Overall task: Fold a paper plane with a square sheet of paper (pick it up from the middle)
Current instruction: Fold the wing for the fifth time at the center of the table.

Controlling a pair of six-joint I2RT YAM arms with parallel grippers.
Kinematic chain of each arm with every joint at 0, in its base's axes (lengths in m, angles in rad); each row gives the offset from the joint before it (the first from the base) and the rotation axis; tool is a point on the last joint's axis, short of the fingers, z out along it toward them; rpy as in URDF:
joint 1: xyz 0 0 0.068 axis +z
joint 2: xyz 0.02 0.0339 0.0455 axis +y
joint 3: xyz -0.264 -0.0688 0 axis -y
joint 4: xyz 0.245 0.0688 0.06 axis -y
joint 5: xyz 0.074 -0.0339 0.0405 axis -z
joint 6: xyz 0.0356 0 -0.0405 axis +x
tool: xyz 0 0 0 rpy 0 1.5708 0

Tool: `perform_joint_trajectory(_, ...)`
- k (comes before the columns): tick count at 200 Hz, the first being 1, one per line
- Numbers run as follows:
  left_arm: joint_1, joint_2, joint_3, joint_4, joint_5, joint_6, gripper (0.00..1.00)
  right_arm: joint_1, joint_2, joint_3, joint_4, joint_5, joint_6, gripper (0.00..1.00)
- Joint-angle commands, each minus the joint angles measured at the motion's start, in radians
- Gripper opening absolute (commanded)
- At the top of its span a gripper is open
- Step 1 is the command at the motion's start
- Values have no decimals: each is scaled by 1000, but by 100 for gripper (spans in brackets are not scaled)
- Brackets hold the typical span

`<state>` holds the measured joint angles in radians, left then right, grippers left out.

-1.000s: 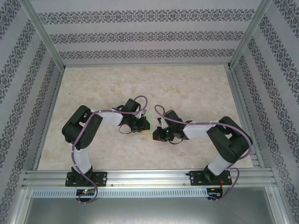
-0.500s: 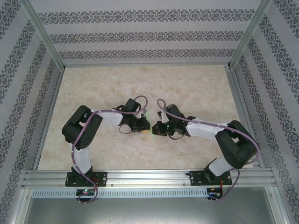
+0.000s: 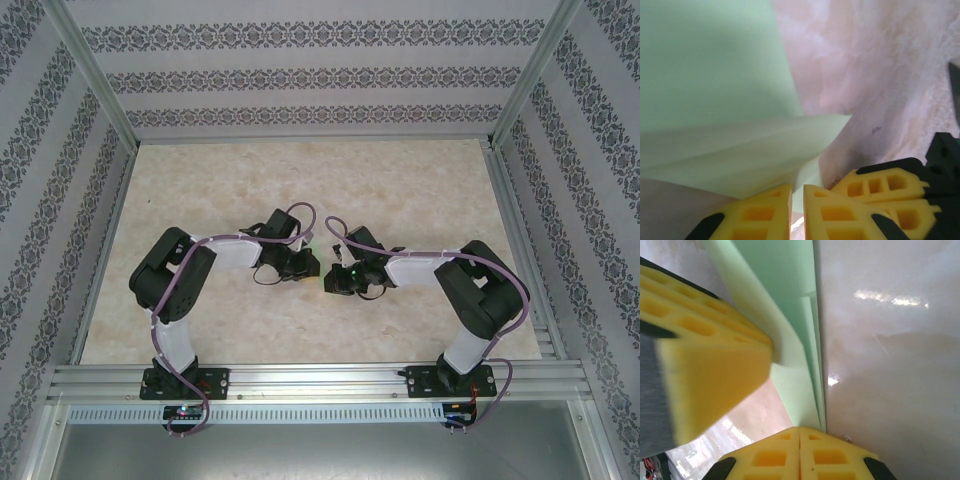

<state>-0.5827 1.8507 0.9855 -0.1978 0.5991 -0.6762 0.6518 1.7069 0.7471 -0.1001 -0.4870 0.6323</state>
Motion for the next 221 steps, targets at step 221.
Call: perform_joint_trajectory(221, 98, 88, 22, 87, -34, 258, 17, -8, 82, -51, -94, 85, -17, 7)
